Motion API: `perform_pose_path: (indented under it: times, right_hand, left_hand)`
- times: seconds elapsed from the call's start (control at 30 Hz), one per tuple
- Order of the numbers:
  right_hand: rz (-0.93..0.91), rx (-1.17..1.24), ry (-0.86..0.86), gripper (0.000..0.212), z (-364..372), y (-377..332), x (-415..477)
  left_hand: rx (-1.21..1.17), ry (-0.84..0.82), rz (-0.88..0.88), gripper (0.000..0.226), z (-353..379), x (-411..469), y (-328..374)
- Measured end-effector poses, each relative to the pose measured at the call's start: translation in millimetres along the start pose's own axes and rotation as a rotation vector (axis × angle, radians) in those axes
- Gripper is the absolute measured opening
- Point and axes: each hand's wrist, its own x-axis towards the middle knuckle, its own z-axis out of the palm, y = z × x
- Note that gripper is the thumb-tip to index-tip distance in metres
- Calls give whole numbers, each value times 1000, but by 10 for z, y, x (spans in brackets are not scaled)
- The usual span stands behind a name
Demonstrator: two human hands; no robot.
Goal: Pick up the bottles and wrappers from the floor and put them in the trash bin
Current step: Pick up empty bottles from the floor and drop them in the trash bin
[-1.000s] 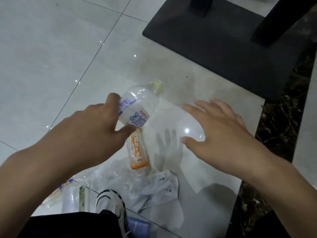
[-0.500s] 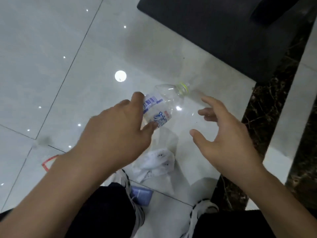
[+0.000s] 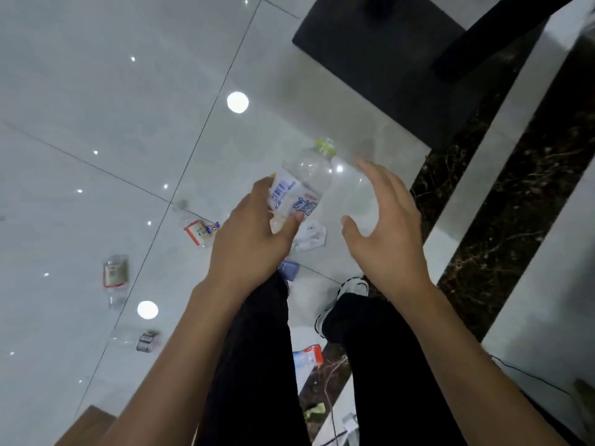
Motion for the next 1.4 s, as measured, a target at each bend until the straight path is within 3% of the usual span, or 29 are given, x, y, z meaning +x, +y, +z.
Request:
perform_pose_path:
  times: [0.27, 0.47, 0.73, 0.9, 1.07, 1.13, 1.23, 1.4]
  right_hand:
    - [-158, -49, -41, 74, -1317, -1778, -897]
    - [-236, -11, 63, 70, -1294, -2527, -1237]
    - [-383, -192, -37, 74, -1340, -3128, -1084]
    - [-510, -272, -116, 72, -1365, -3291, -918]
    - [-774, -306, -160, 67, -1429, -3481, -698]
    - [-870, -329, -190, 67, -1474, -3500, -580]
    - [-949, -323, -256, 67, -1585, -3467, -416]
    - [-1068, -317, -414, 68, -1695, -3273, -261]
  left_hand:
    - [-155, 80, 52, 33, -1815, -1386, 1002]
    - [-399, 205, 100, 30, -2409, -1860, 1132]
    - [-617, 358, 89, 26, -2884, -1995, 1046]
    - [-719, 481, 25, 35, -2932, -2115, 1022]
    - [-793, 649, -25, 24, -2883, -2202, 1183]
    - [-837, 732, -50, 30, -2820, -2239, 1284]
    - [-910, 865, -113, 41, -2648, -2319, 1425]
    - [-975, 1034, -260, 35, -2147, -2511, 1705]
